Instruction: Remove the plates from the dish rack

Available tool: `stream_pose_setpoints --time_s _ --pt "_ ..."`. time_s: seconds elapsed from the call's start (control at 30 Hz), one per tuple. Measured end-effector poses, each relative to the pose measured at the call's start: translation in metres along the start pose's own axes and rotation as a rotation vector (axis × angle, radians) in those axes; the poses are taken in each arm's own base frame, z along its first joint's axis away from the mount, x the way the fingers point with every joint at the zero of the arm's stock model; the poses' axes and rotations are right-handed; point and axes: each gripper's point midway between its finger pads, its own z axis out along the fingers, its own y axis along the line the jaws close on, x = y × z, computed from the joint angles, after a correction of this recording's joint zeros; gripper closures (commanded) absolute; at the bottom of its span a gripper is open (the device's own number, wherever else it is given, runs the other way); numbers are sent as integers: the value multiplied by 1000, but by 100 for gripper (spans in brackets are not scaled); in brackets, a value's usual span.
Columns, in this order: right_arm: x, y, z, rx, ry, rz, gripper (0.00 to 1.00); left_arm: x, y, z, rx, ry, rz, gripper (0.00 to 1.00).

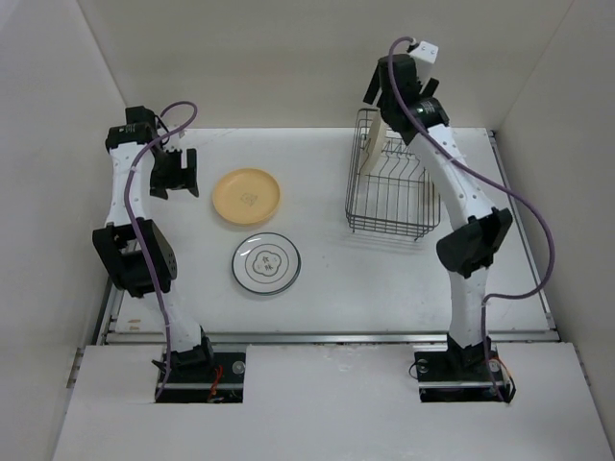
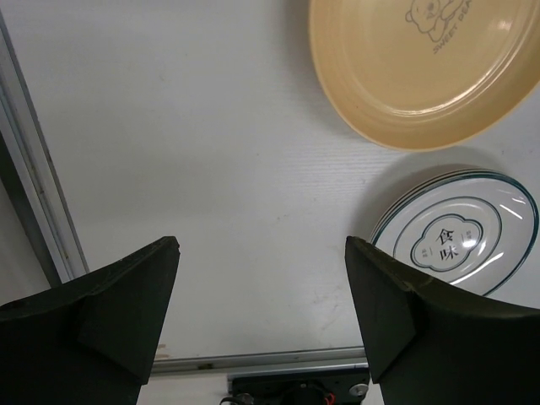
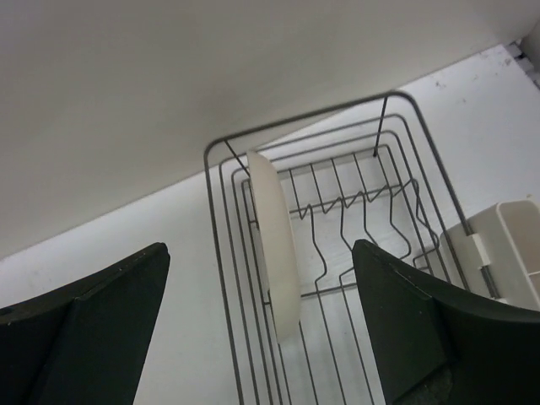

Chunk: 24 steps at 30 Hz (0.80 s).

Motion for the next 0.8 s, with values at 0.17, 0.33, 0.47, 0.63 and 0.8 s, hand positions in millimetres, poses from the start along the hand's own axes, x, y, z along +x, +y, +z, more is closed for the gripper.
stream_pose_setpoints --time_s 0.17,0.33,0.47,0.63,0.8 --pt "73 -2 42 93 88 -94 11 9 -1 0 2 11 -2 23" --pt "138 -18 70 194 161 -181 55 22 -2 5 5 41 -7 23" --pt "146 -33 72 255 161 -232 100 29 -3 8 7 58 -9 23" --pt "132 -44 58 315 101 -273 100 29 -3 7 6 52 -8 23" --pt "110 -41 28 353 -6 -385 100 27 -5 7 18 40 -6 23"
